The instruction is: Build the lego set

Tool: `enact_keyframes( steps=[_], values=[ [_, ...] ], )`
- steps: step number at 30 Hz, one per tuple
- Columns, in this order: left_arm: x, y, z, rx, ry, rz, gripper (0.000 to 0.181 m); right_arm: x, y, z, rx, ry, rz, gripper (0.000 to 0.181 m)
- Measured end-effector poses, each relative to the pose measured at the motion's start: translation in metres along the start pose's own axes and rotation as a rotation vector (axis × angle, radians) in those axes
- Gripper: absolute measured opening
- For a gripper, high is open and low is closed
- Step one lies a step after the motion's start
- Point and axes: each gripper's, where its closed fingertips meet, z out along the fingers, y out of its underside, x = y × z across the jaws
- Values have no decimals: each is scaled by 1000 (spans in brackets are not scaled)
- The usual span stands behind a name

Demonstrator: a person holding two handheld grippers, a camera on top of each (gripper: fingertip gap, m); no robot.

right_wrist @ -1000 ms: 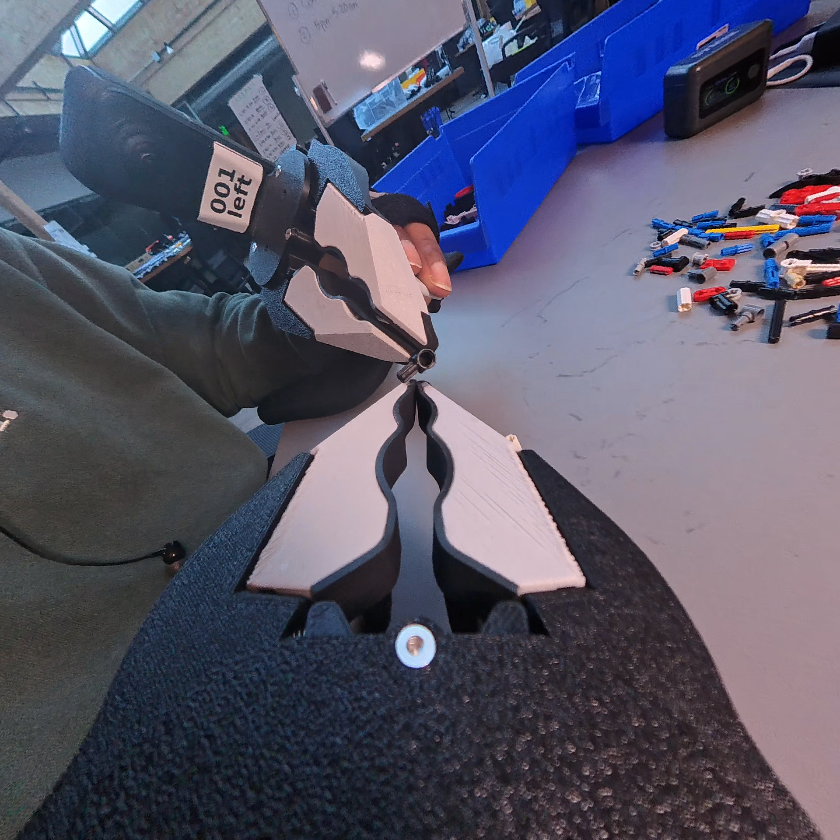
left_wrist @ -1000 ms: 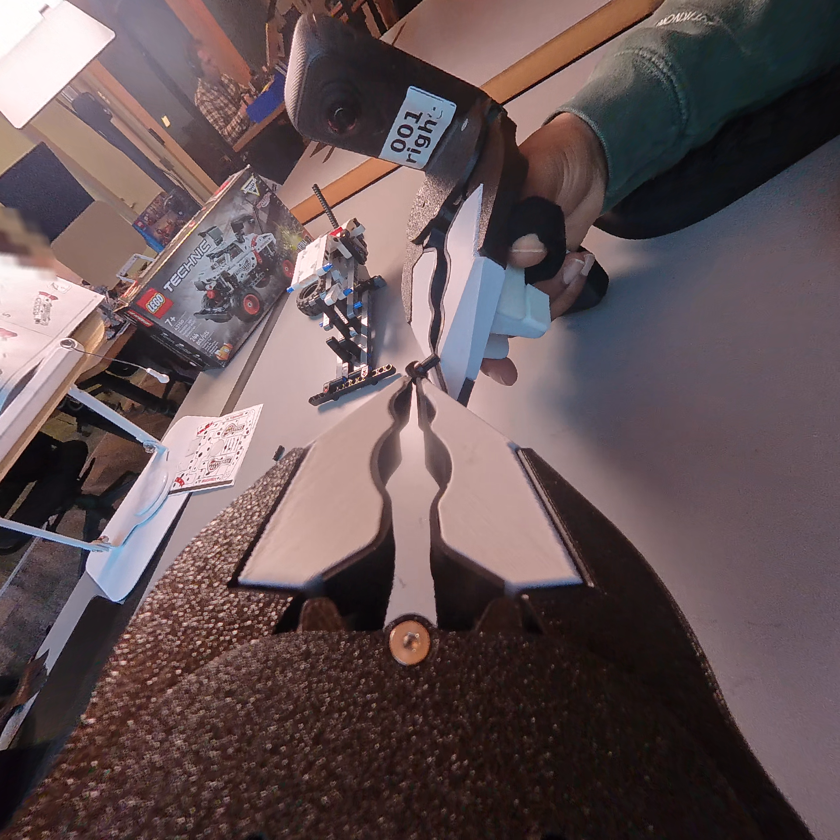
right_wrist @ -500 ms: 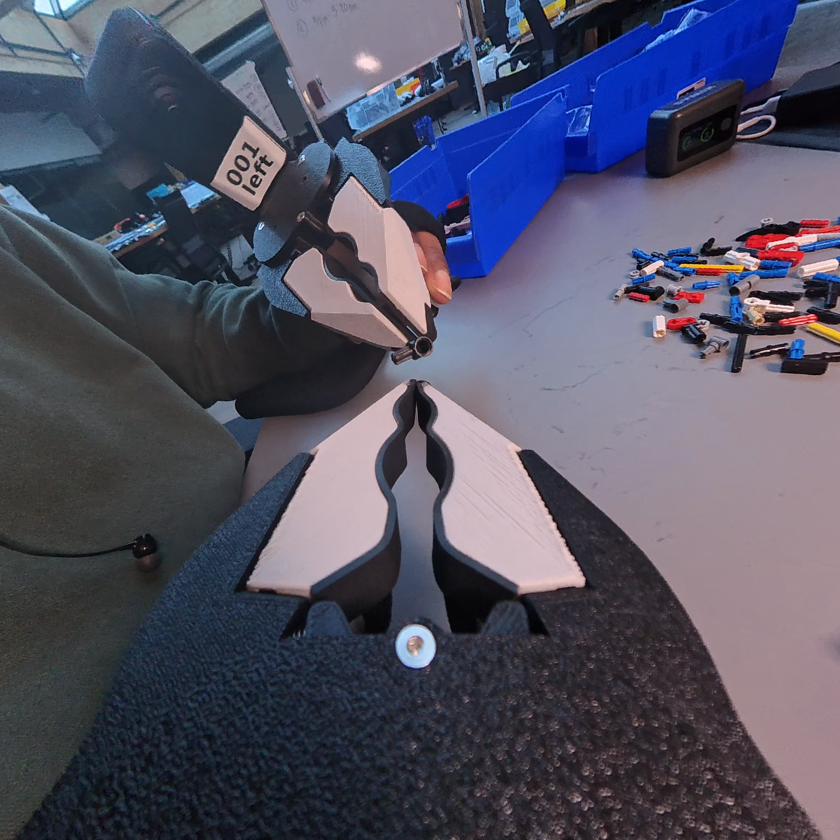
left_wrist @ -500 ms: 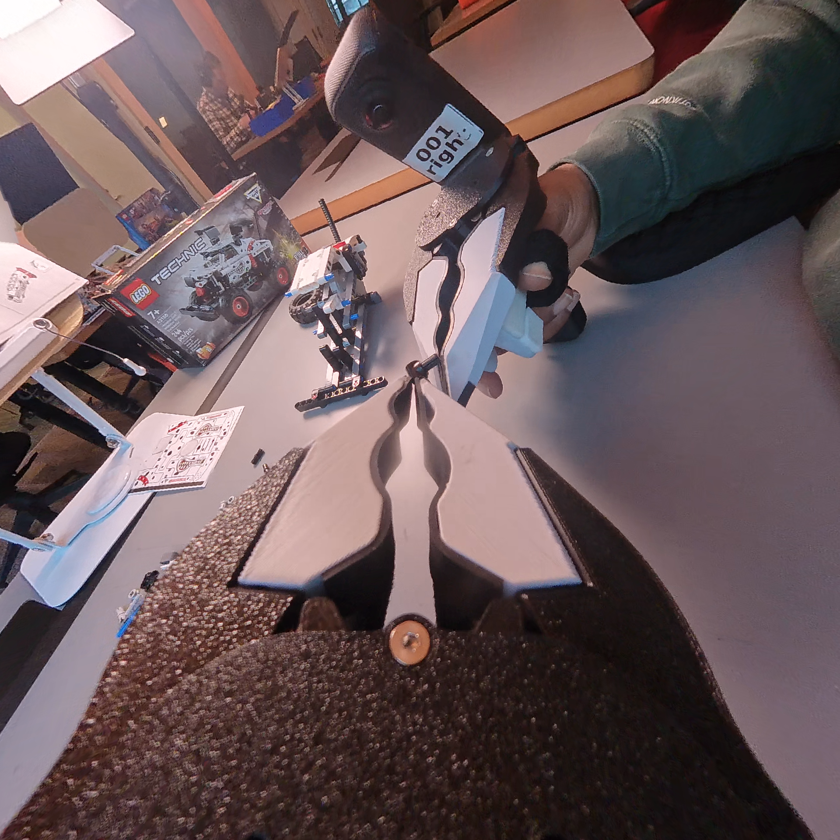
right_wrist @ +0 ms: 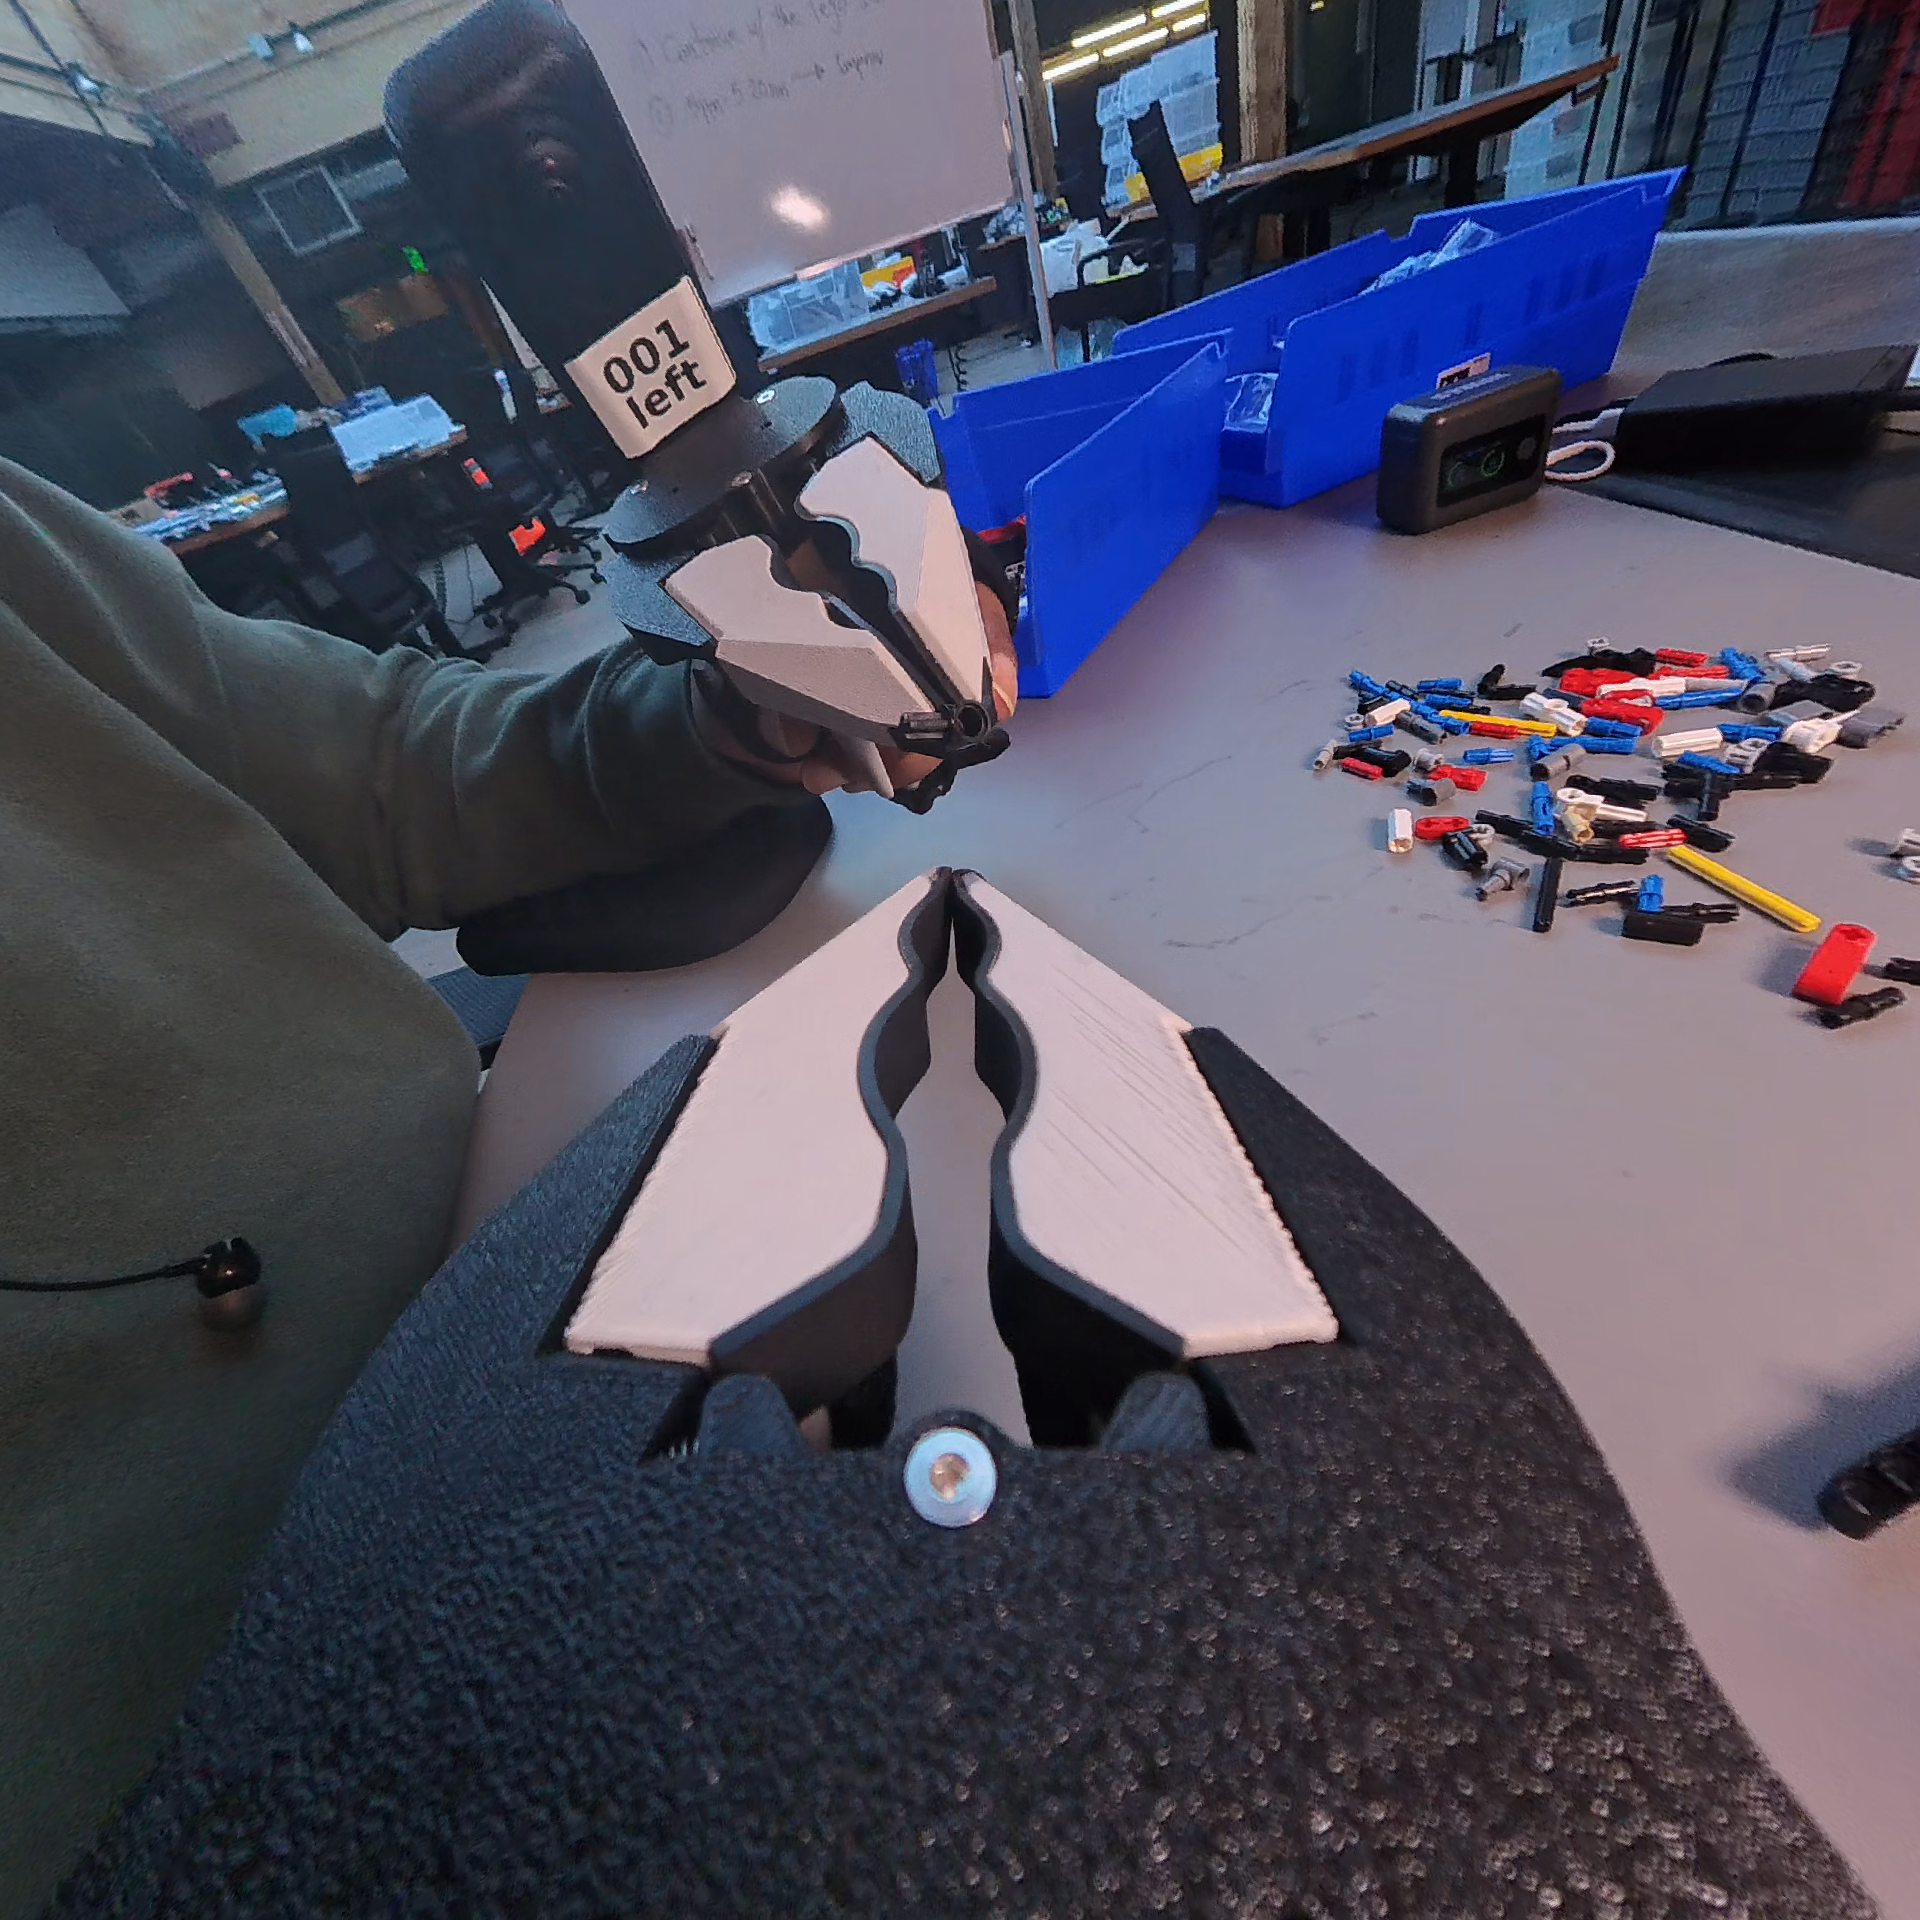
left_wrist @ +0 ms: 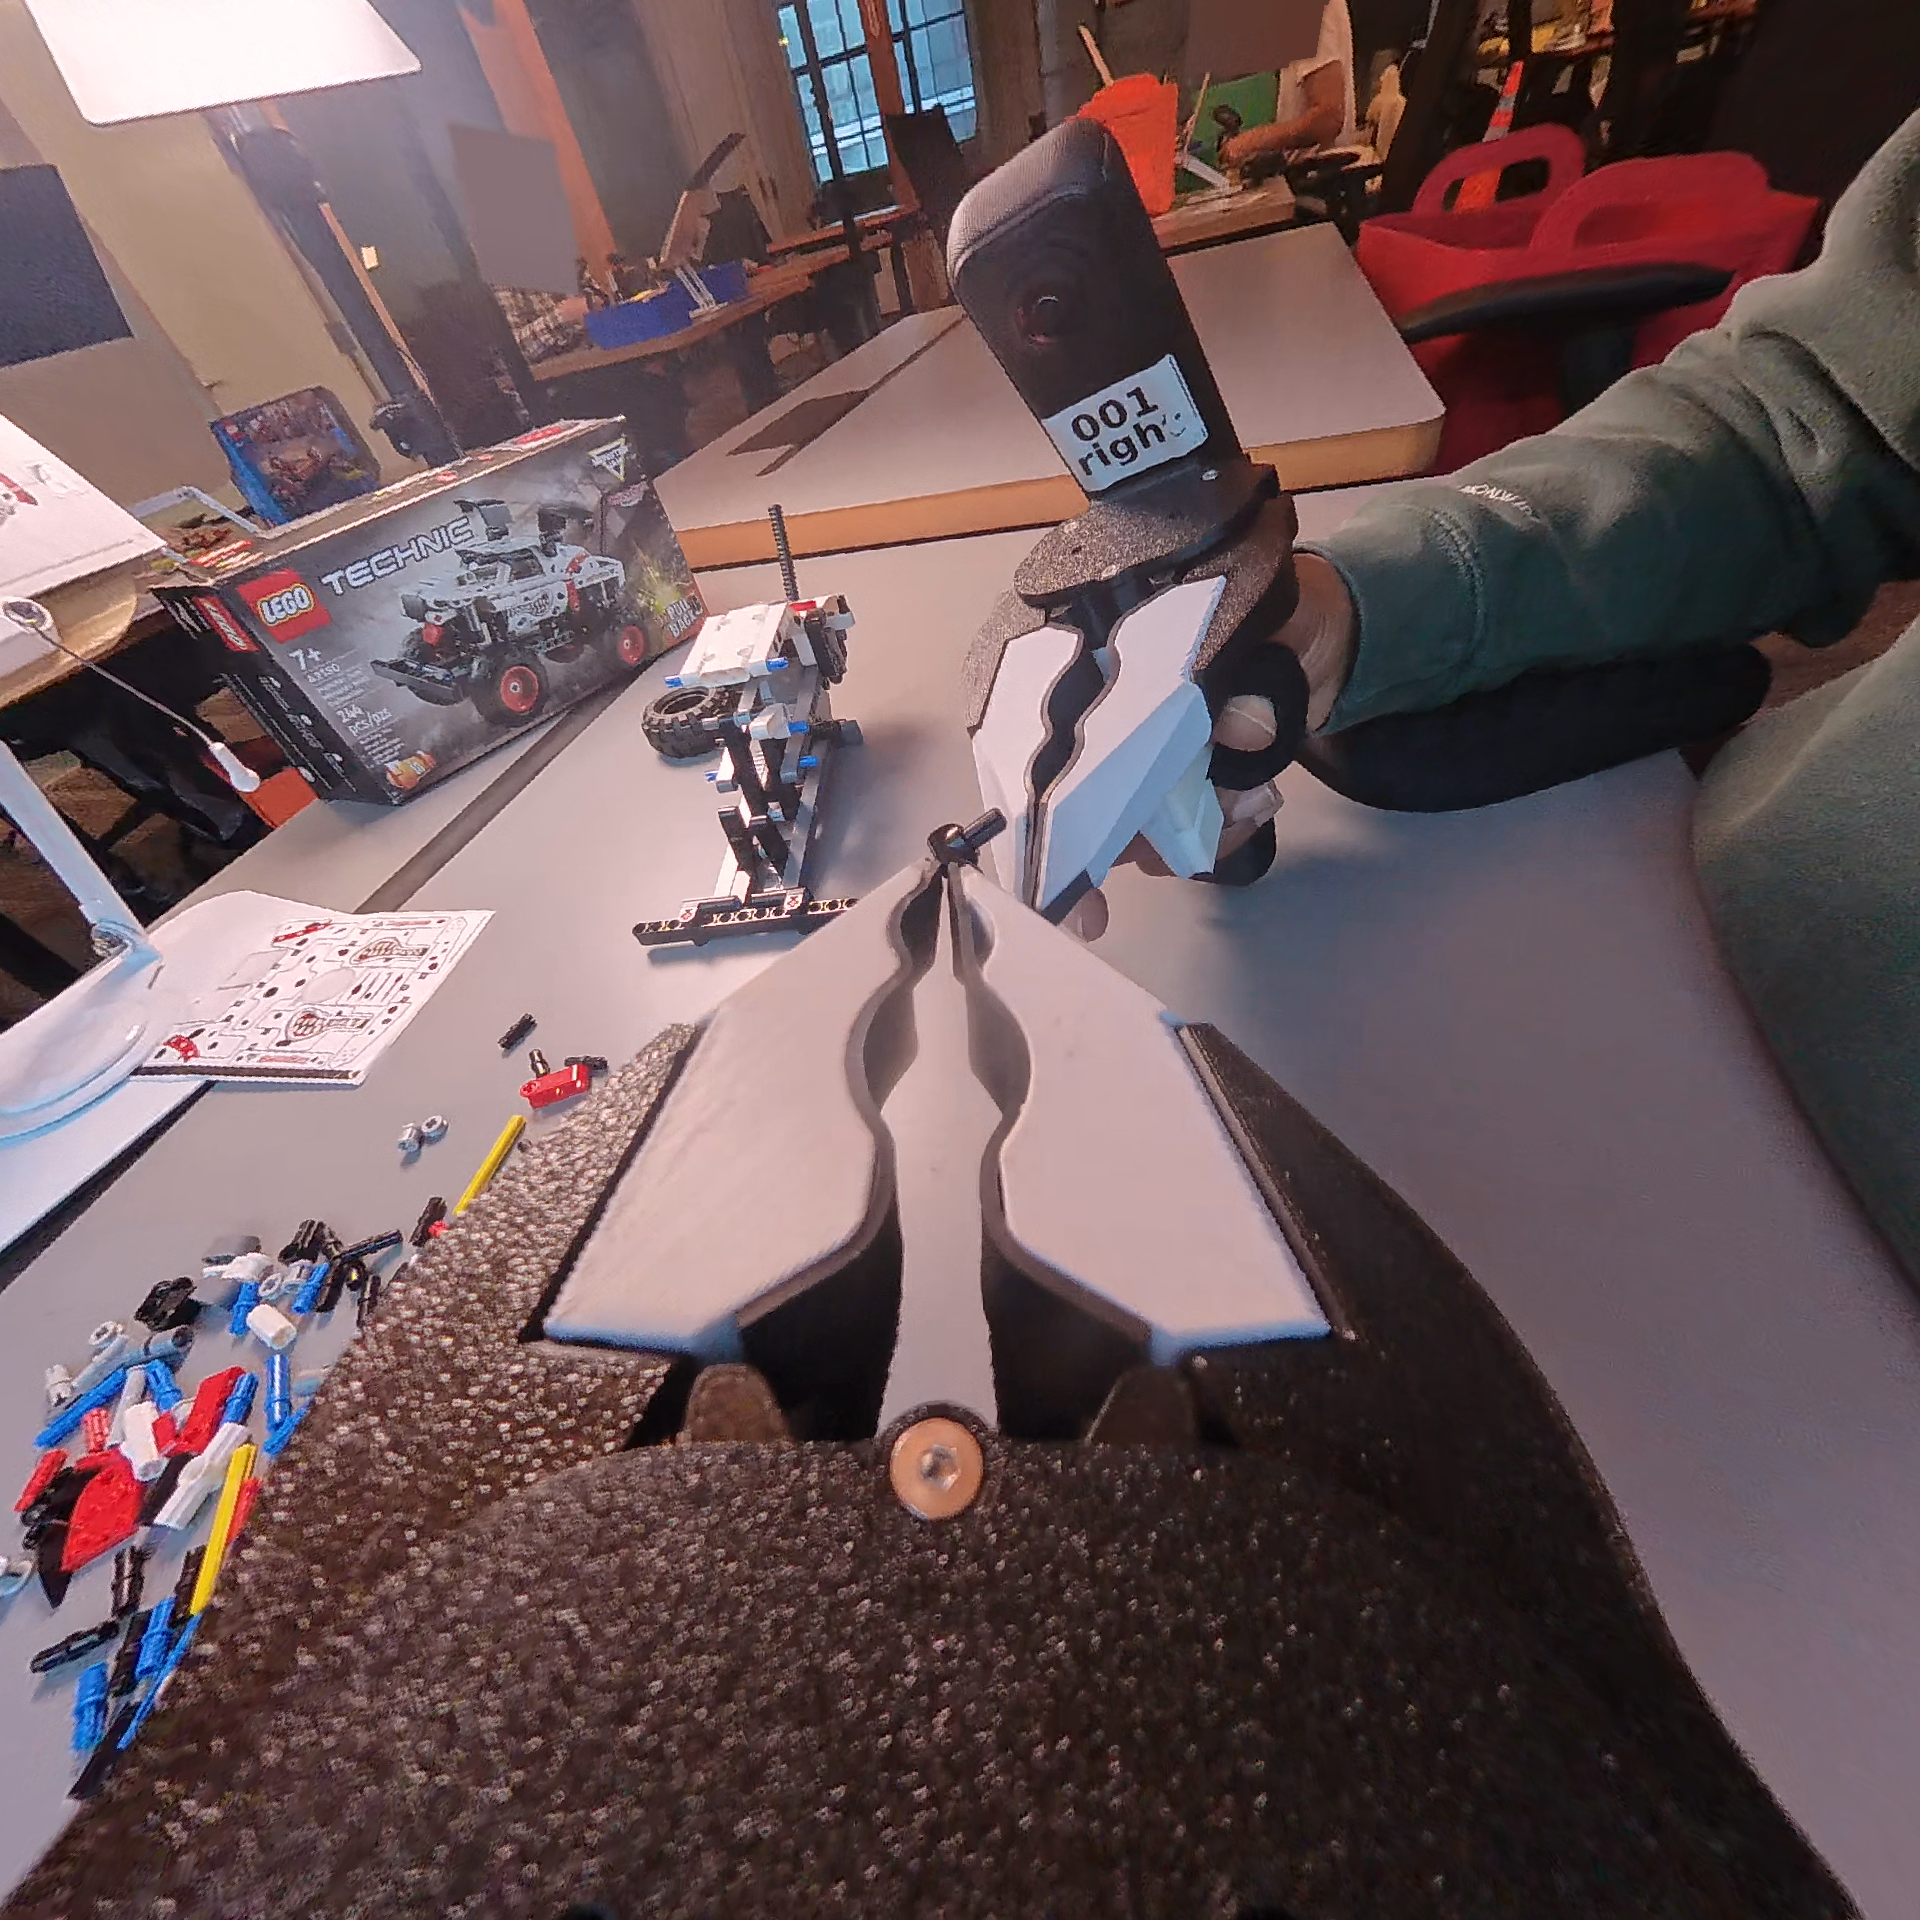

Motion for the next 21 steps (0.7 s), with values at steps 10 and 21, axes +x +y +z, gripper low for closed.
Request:
enact_keyframes(
  steps=[10,21],
  values=[
    [2,6,5,-52,-44,108,1,-6,-18,-2,108,-112,272,21],
    [6,12,9,-113,-103,279,1,-1,-9,0,75,-95,287,12]
  ],
)
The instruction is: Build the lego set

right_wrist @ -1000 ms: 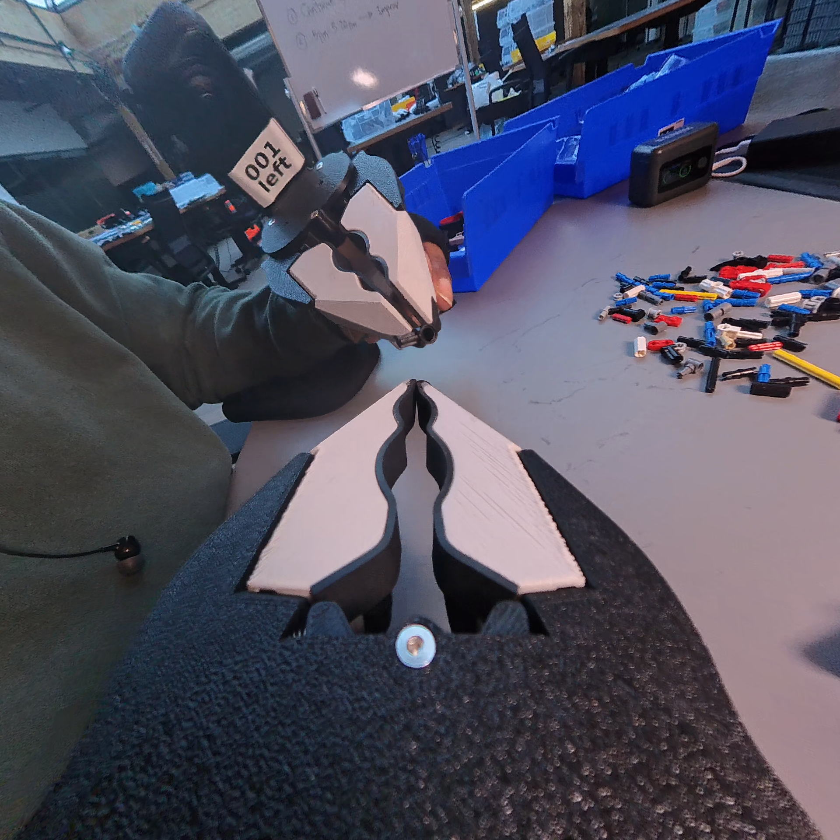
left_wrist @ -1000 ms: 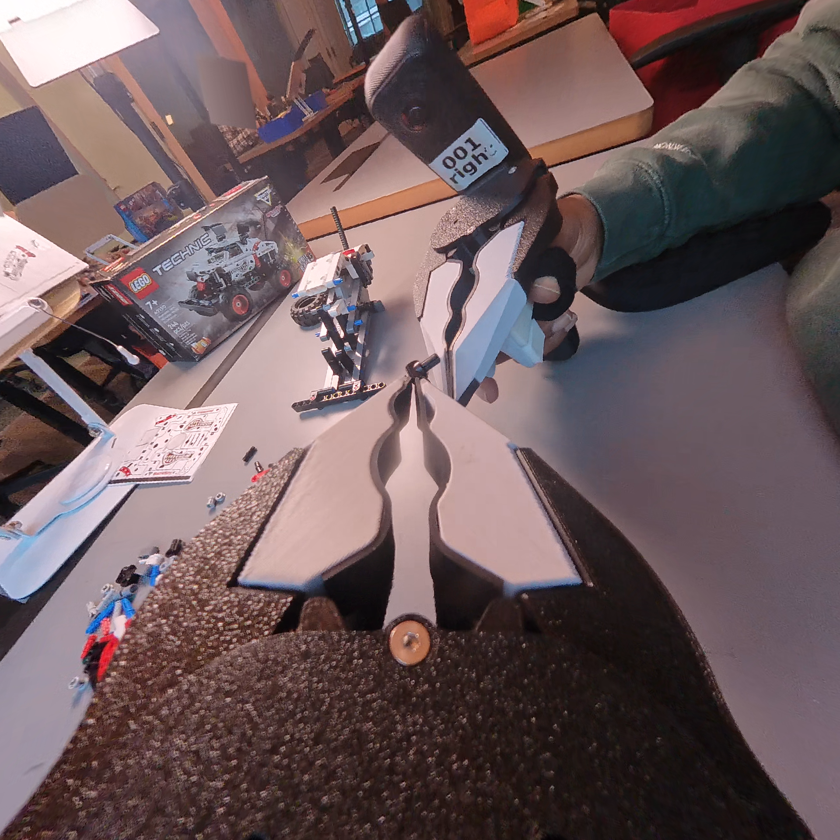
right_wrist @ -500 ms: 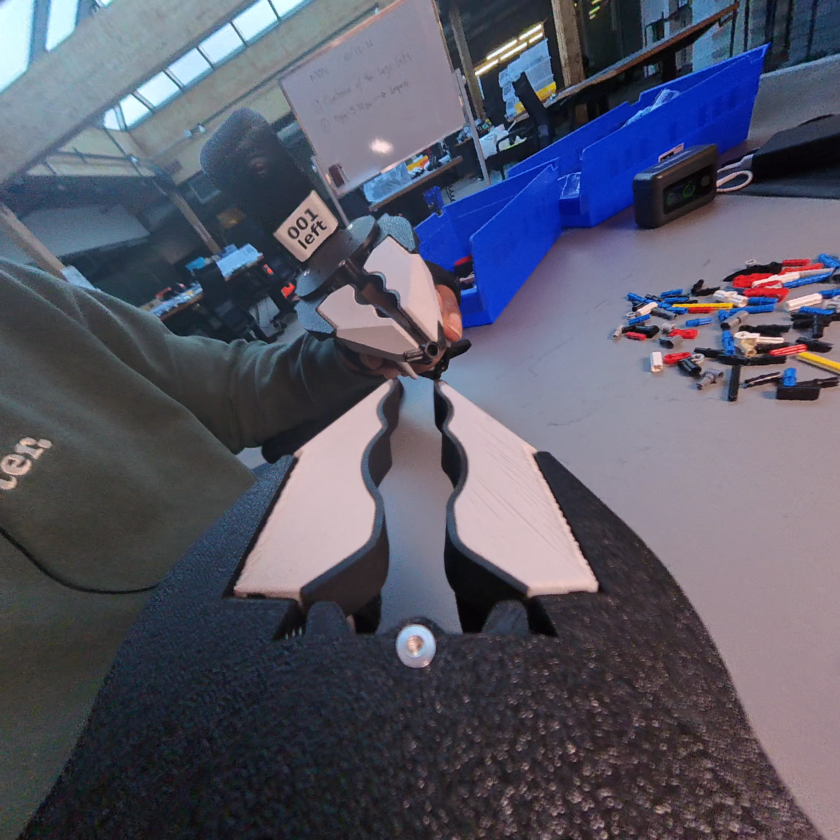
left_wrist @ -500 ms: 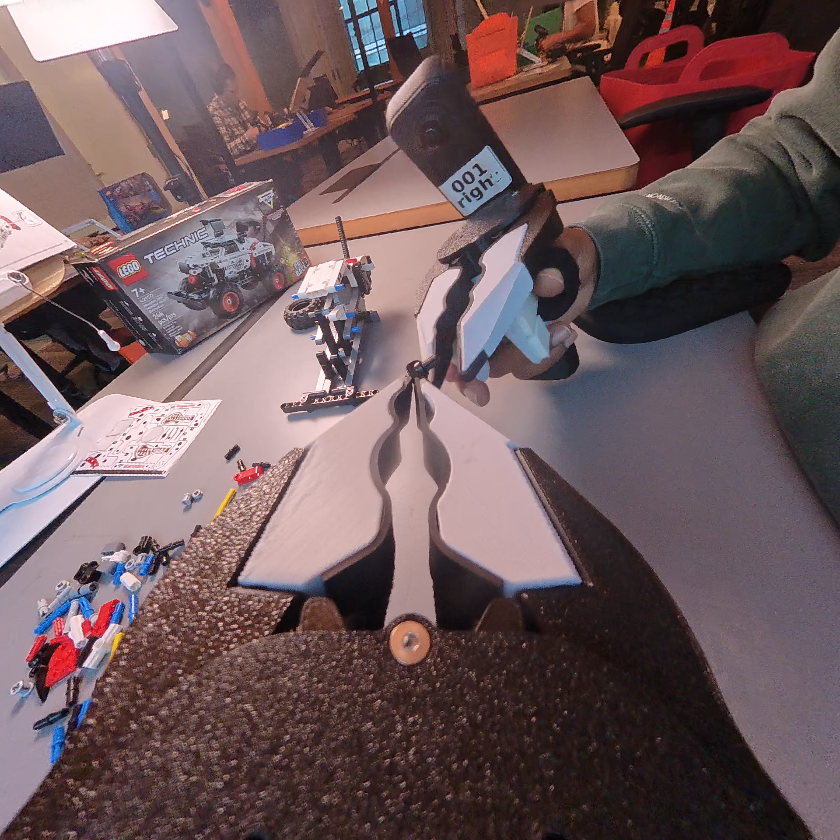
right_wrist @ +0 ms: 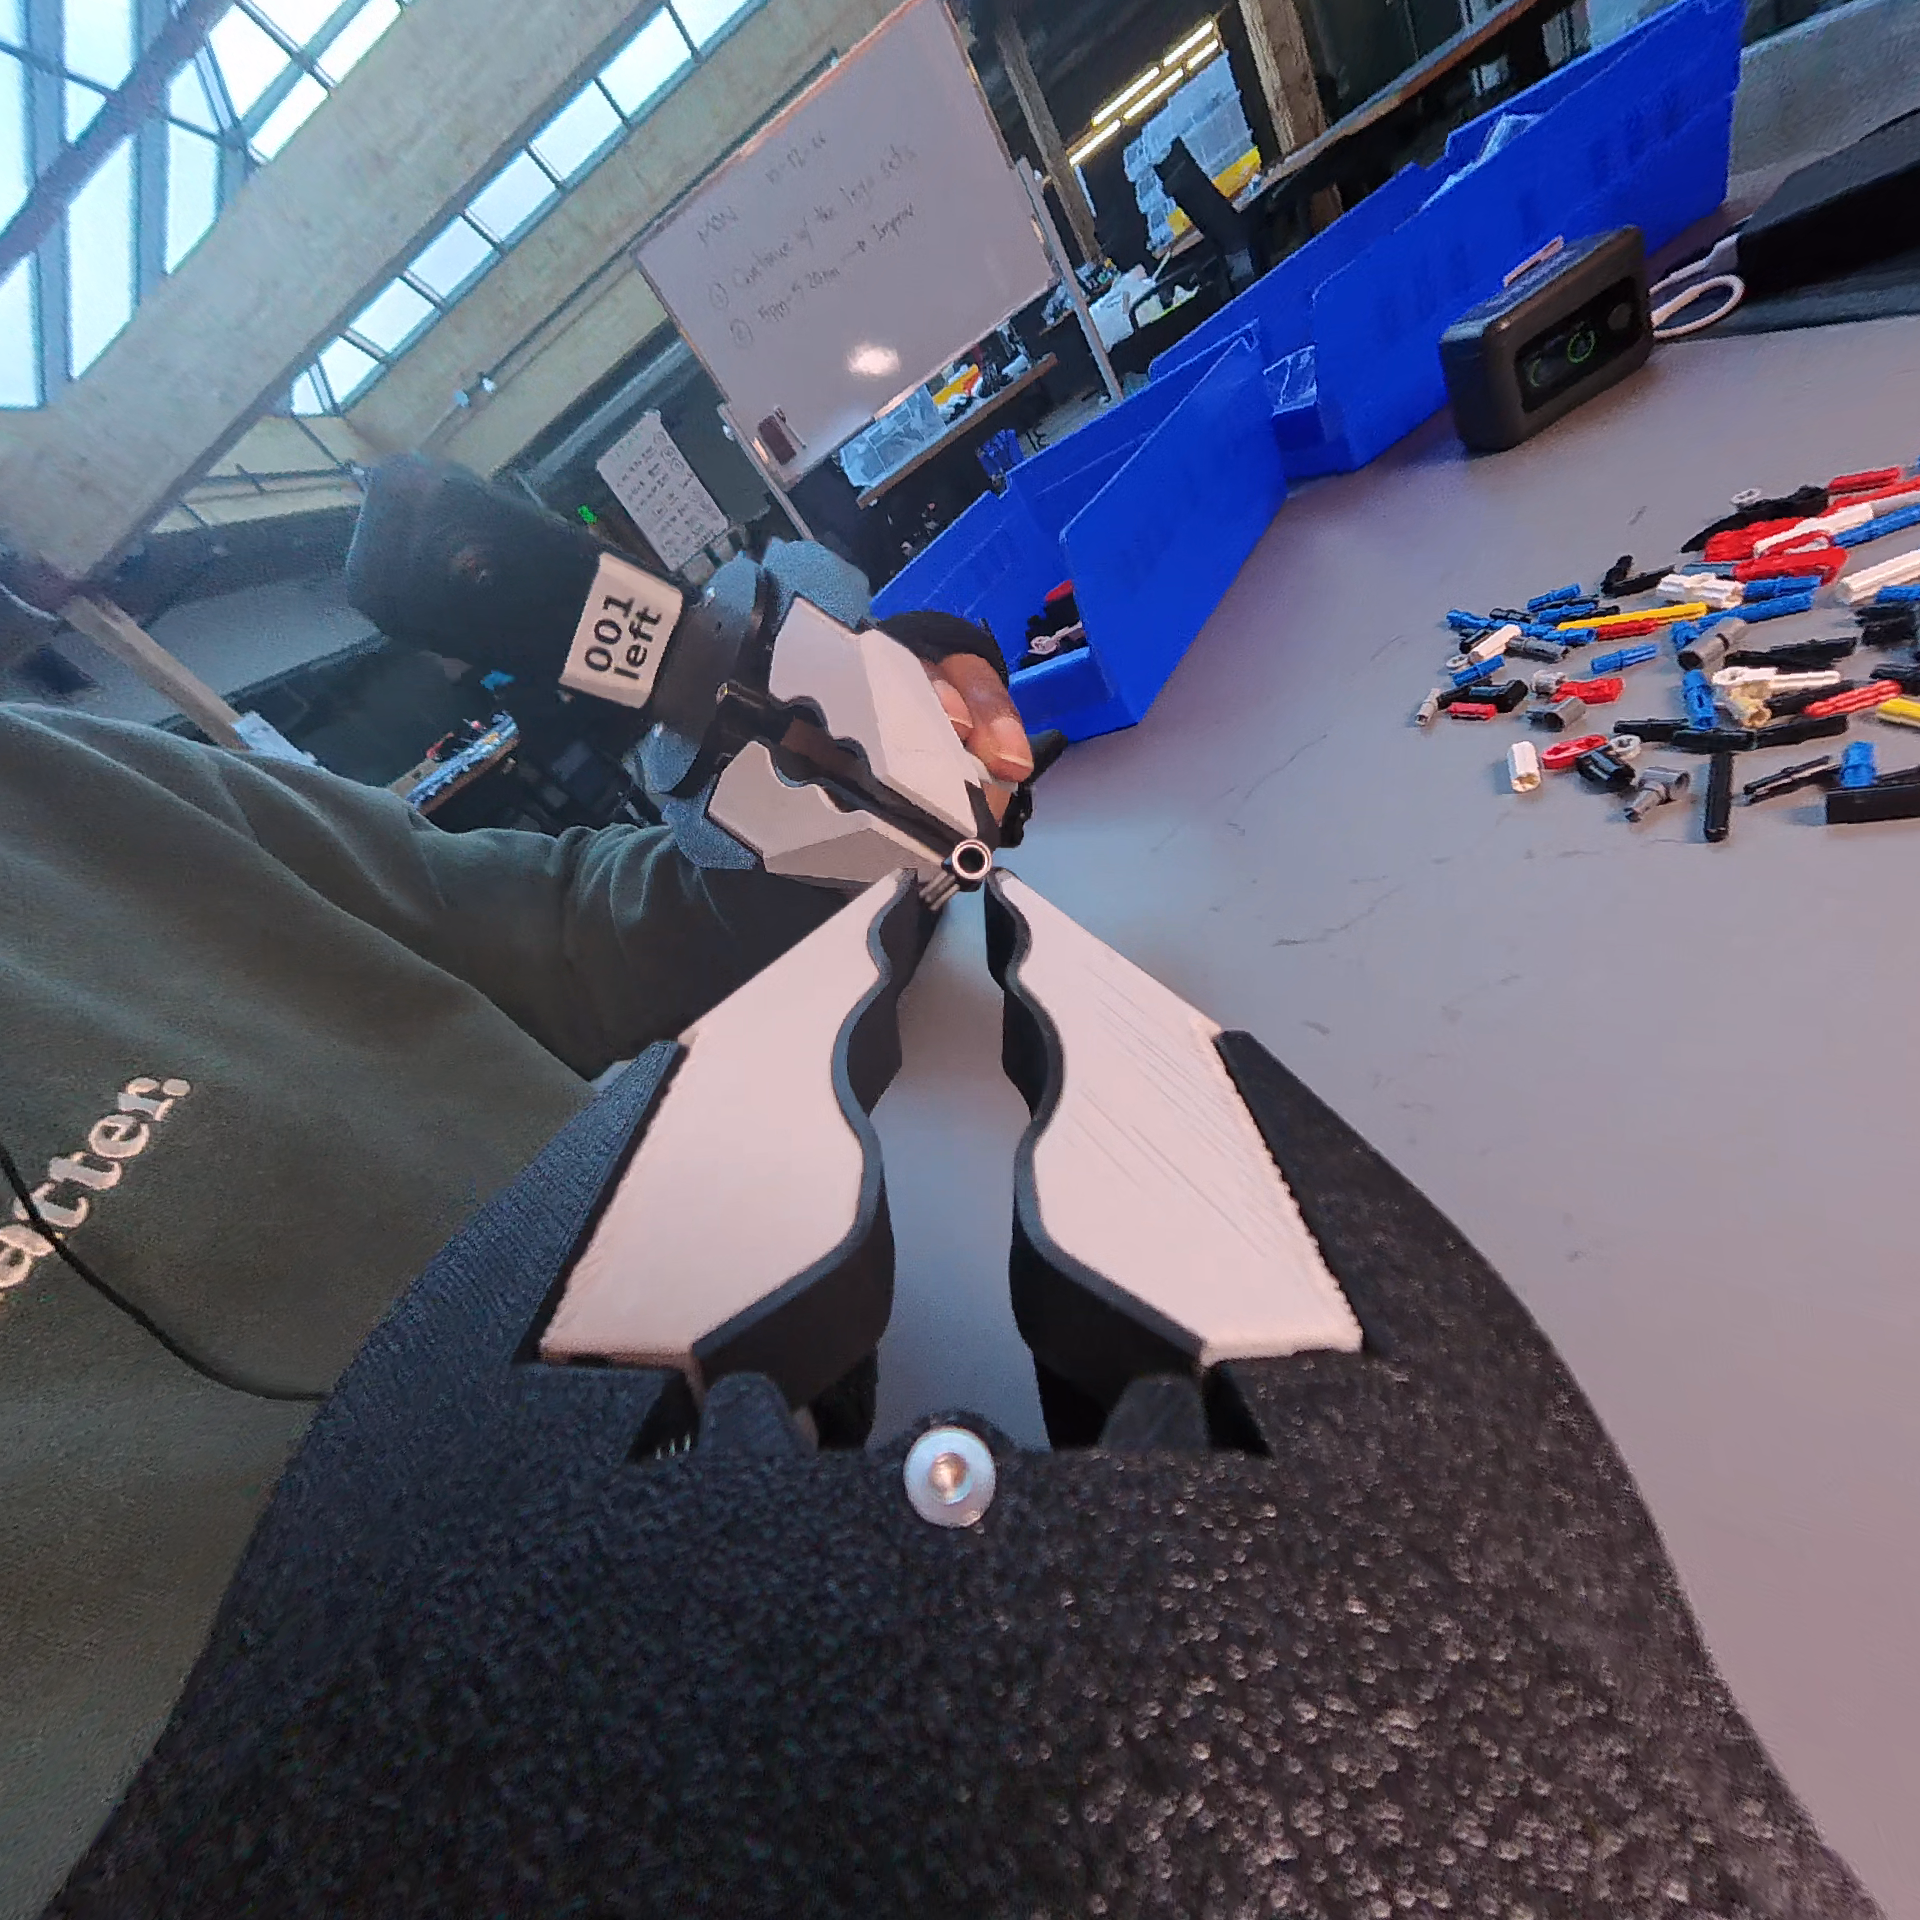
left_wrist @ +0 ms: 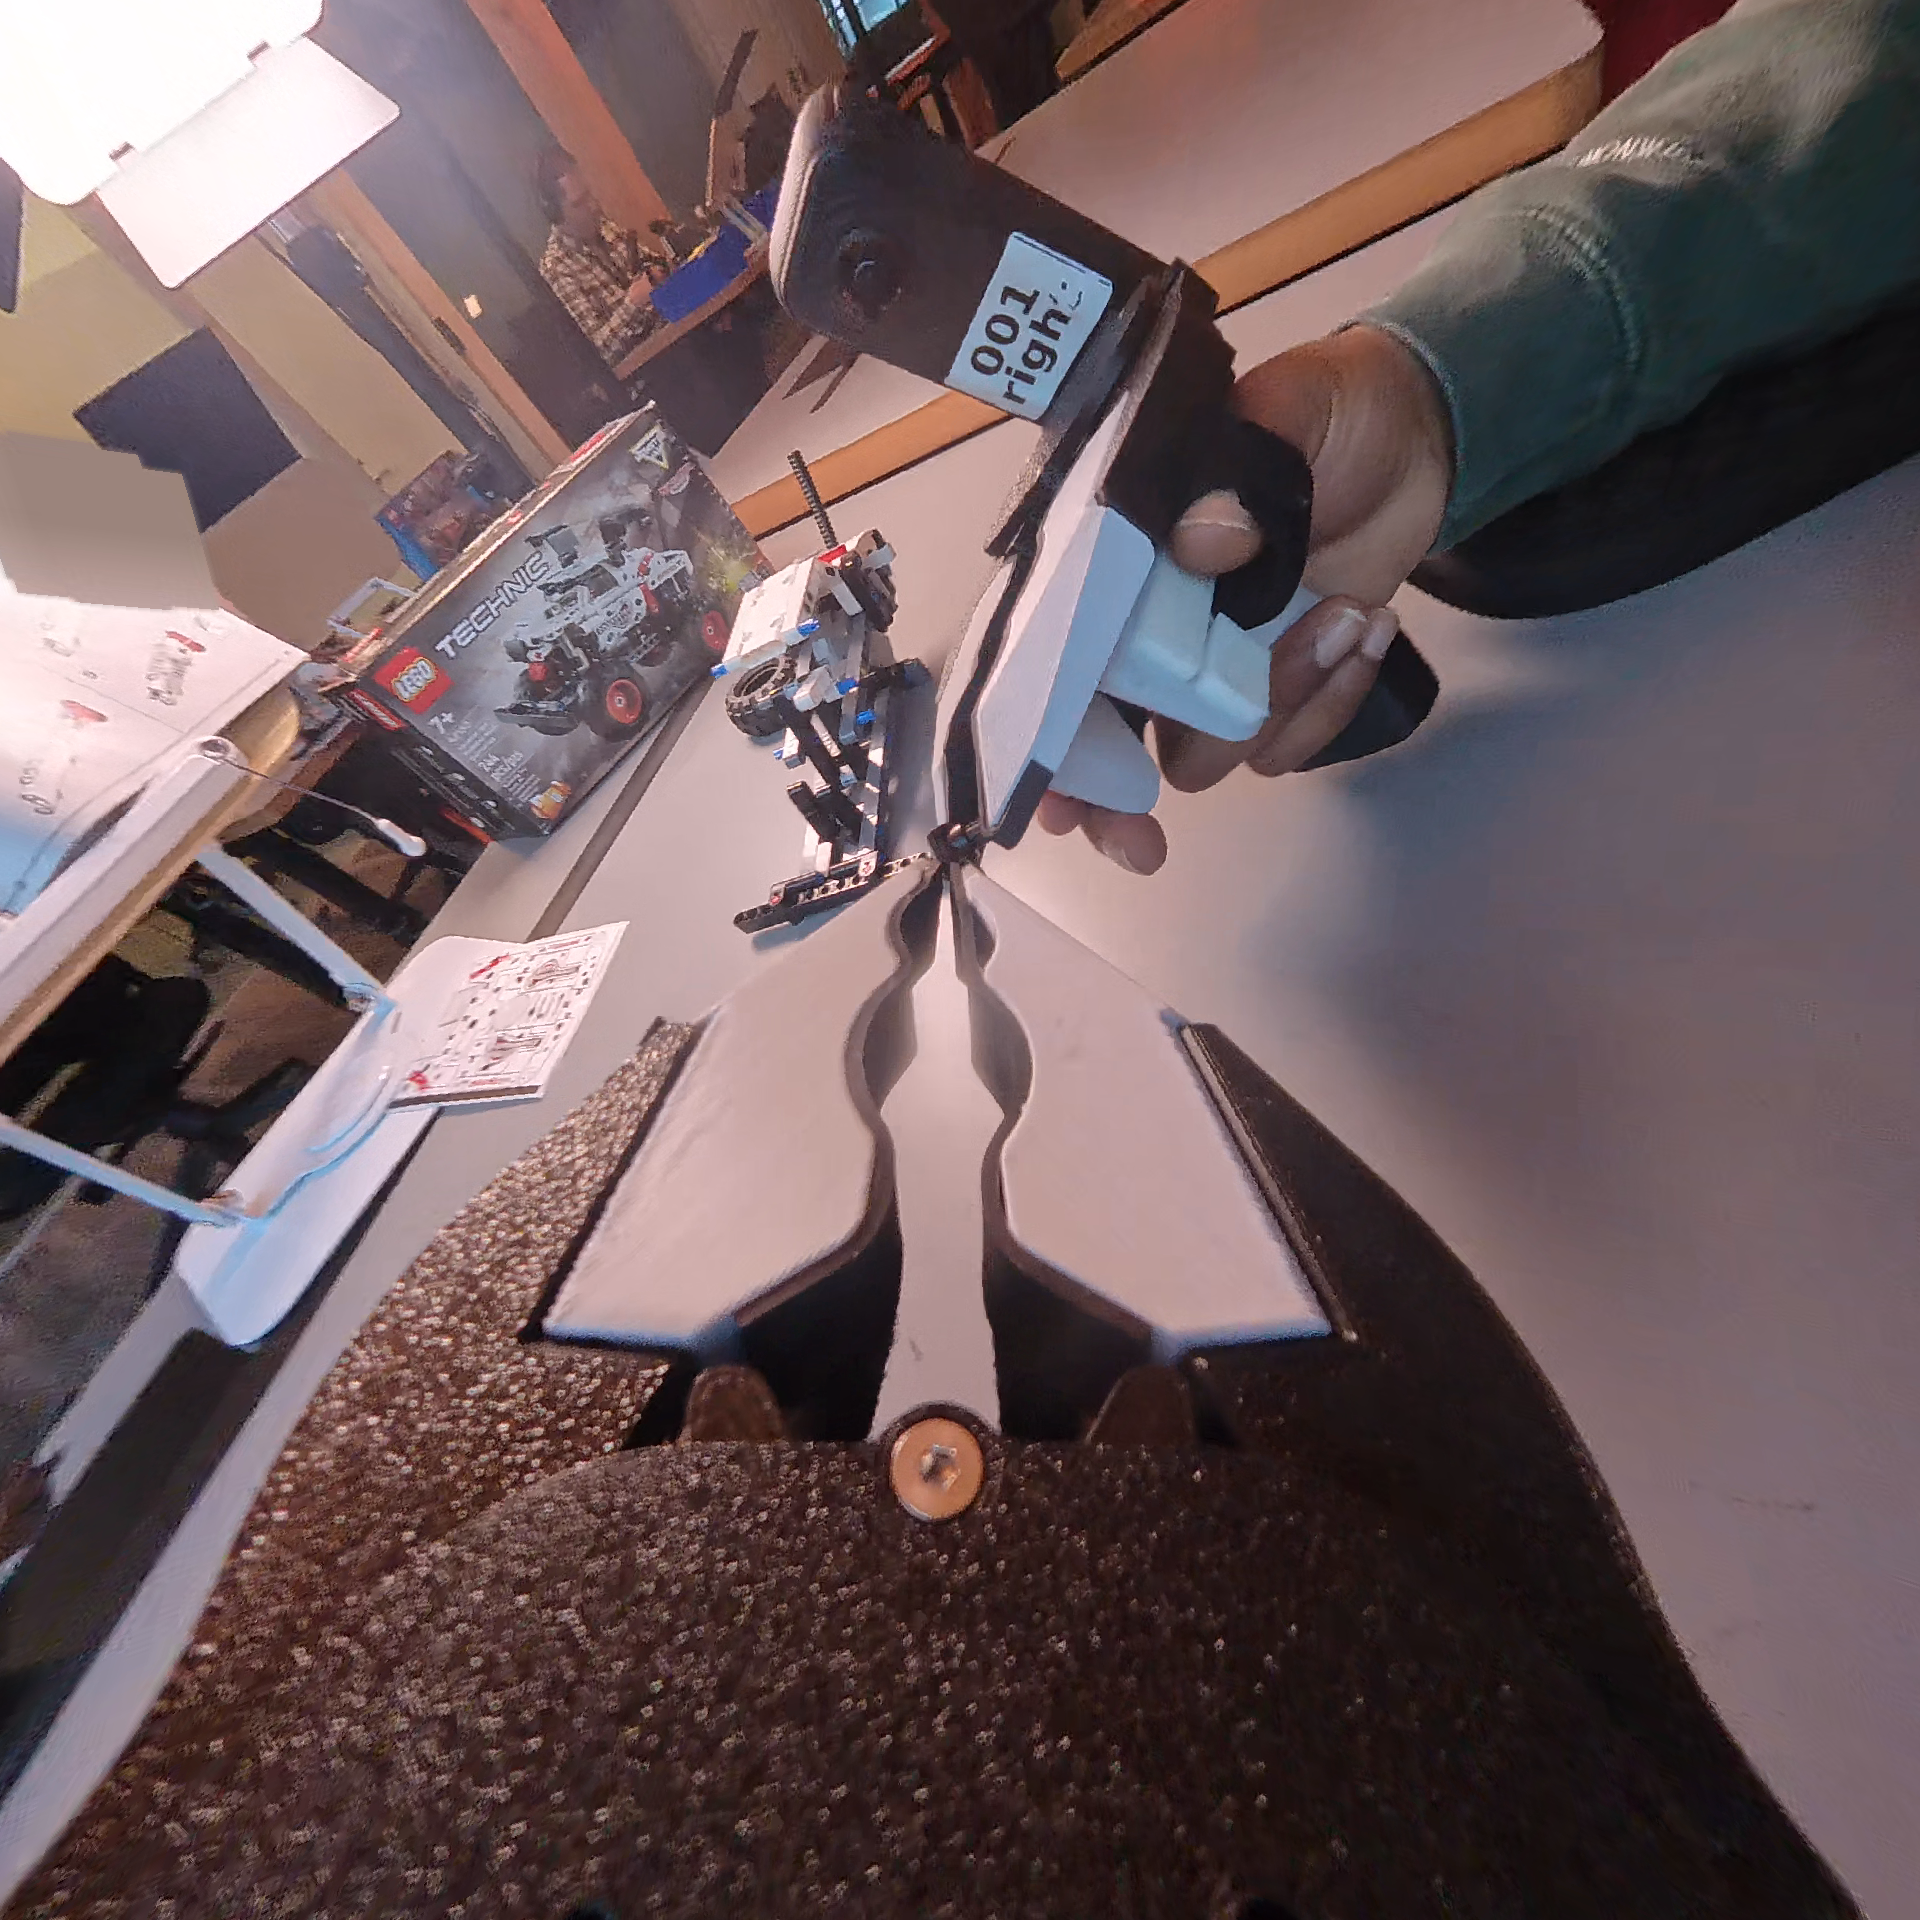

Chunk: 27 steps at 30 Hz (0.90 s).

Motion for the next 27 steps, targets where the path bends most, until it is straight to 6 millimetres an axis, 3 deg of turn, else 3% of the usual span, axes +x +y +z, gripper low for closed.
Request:
enact_keyframes(
  steps=[7,13,20,27],
  values=[
    [1,-11,-5,127,125,-276,3,-6,-3,-2,6,54,-281,4],
    [-6,-20,-10,229,199,-488,11,-12,-11,-5,55,73,-394,4],
    [-20,-31,-20,389,361,-854,23,-20,-22,-8,135,91,-494,4],
    [-1,-39,-16,376,444,-817,16,-21,-14,2,114,80,-475,4]
  ],
)
